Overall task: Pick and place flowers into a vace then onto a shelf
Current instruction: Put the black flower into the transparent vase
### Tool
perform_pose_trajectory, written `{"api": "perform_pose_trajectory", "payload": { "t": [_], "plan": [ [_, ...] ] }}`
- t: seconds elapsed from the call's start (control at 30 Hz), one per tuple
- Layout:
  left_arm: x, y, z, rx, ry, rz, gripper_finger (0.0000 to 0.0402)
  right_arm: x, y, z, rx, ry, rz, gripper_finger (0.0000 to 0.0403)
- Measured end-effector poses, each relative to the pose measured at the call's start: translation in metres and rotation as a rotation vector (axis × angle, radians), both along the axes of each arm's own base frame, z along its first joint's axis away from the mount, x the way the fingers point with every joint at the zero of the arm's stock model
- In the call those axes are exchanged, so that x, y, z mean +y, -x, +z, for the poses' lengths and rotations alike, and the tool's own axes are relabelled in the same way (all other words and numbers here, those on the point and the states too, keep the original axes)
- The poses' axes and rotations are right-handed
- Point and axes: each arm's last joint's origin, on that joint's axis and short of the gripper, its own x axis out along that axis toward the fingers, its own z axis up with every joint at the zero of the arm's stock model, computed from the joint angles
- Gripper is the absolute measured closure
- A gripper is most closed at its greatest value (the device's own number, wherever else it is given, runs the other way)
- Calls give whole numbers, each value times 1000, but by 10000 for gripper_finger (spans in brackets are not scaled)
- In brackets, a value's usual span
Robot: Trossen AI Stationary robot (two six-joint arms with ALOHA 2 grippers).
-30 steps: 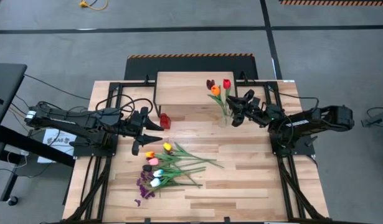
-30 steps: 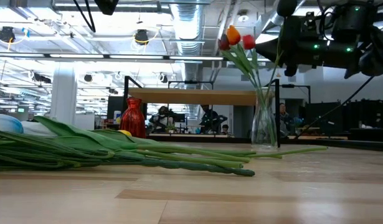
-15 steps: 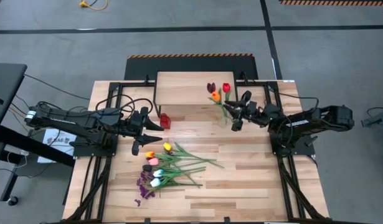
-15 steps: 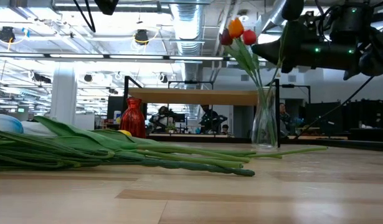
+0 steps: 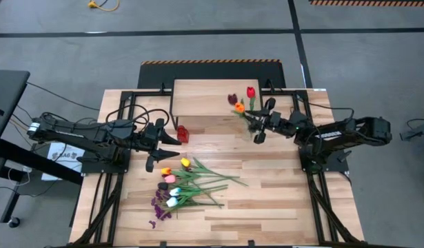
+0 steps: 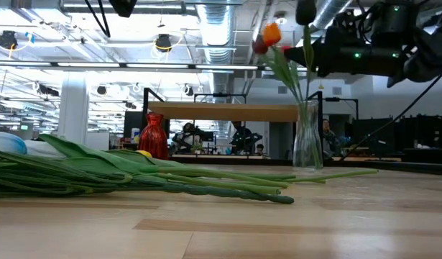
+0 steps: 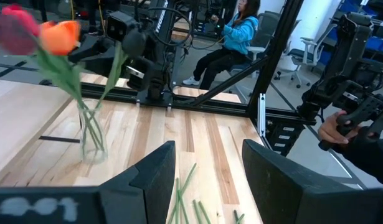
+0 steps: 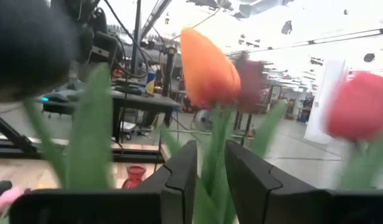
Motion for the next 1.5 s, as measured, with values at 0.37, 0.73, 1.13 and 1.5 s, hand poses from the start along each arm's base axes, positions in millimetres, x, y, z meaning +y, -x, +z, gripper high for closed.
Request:
{"api": "perform_pose_trajectory", "payload": {
  "t": [0.37,0.73,1.13,1.5],
  "plan": [
    [0,0,-2,16,-1,-7,226,-1,-2,0,60,8,-6,326],
    [0,0,-2,16,-1,-8,226,2,13,9,135,-4,-79,326],
    [0,0,-1,15,-1,-8,226,10,31,11,253,-23,-94,326],
    [0,0,0,-2,-51,-10,226,17,48,19,257,-36,-275,326]
  ]
}}
